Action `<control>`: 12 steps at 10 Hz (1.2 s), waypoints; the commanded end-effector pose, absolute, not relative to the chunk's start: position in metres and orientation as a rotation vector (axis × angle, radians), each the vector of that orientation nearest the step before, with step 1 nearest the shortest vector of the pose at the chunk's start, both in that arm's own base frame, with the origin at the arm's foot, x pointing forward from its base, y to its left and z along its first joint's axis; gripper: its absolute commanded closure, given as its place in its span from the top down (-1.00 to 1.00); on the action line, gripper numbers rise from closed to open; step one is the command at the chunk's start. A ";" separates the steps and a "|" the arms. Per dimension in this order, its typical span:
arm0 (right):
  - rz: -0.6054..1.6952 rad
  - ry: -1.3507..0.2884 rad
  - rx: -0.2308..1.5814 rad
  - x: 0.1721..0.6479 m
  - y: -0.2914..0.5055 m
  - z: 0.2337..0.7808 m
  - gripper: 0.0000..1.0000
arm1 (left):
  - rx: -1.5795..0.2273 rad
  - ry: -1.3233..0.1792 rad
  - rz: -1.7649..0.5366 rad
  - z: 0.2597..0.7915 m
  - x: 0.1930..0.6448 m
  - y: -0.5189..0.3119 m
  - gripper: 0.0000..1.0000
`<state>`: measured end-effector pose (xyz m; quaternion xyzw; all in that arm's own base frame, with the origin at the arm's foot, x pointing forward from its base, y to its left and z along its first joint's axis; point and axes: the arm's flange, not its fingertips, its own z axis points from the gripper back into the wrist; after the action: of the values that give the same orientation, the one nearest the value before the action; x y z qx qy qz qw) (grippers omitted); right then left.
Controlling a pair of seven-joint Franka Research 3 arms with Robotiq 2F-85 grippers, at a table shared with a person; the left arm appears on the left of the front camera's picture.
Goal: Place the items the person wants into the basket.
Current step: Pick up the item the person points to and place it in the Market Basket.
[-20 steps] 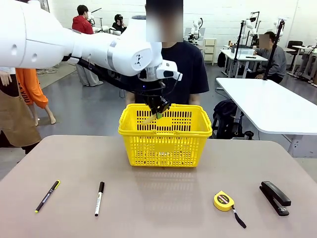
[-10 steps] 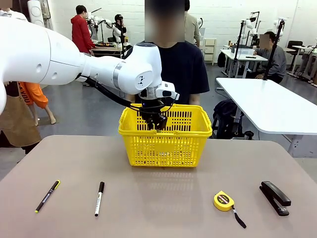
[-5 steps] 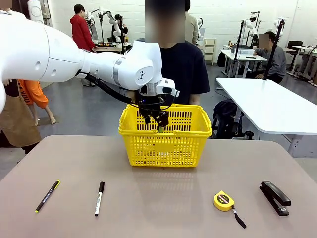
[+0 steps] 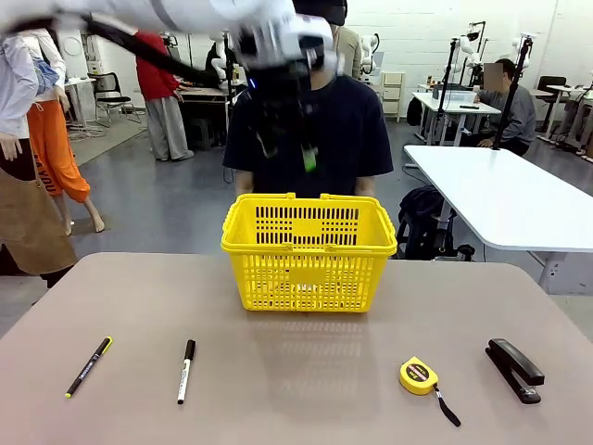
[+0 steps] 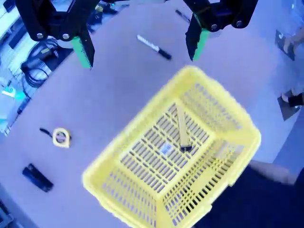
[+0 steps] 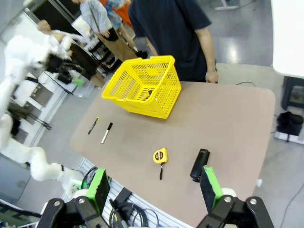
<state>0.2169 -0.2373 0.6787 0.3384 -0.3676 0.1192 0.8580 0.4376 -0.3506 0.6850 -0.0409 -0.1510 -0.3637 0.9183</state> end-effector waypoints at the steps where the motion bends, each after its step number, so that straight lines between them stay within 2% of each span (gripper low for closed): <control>1: 0.257 -0.781 0.725 0.218 -0.236 0.680 1.00 | -0.070 -0.290 -0.682 0.680 0.386 -0.290 1.00; 3: 0.257 -0.781 0.725 0.218 -0.236 0.680 1.00 | -0.044 -0.286 -0.711 0.668 0.362 -0.236 1.00; 6: 0.257 -0.781 0.725 0.218 -0.236 0.680 1.00 | -0.051 -0.268 -0.747 0.630 0.365 -0.181 1.00; 12: 0.257 -0.781 0.725 0.218 -0.236 0.680 1.00 | -0.027 -0.237 -0.724 0.627 0.370 -0.176 1.00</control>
<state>0.2171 -0.2377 0.6784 0.3382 -0.3671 0.1184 0.8584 0.3710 -0.1752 0.6238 -0.0116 -0.1195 -0.3588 0.9257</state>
